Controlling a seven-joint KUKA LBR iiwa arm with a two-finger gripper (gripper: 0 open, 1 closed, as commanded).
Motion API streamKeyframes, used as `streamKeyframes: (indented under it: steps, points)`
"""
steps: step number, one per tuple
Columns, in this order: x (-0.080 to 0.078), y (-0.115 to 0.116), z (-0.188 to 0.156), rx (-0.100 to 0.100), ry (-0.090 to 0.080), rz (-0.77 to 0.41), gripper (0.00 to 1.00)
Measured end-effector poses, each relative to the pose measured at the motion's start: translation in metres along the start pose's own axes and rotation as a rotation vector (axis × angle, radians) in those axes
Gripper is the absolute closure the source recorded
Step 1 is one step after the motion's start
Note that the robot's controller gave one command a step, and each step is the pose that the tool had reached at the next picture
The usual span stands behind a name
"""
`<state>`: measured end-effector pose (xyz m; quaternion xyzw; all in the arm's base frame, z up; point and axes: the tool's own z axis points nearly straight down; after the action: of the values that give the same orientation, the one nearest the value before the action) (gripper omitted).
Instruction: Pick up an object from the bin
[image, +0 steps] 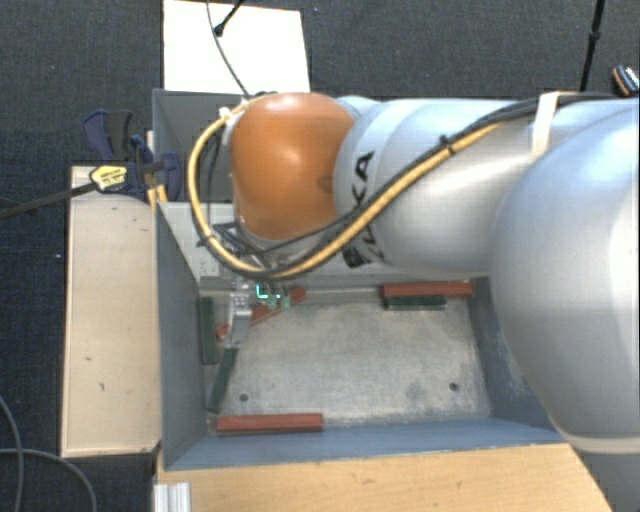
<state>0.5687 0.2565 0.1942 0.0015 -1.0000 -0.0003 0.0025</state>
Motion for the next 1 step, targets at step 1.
streamKeyframes:
  steps: [1]
  points:
    - [-0.0240,-0.0417,0.1272,0.003,-0.001,-0.223,0.00]
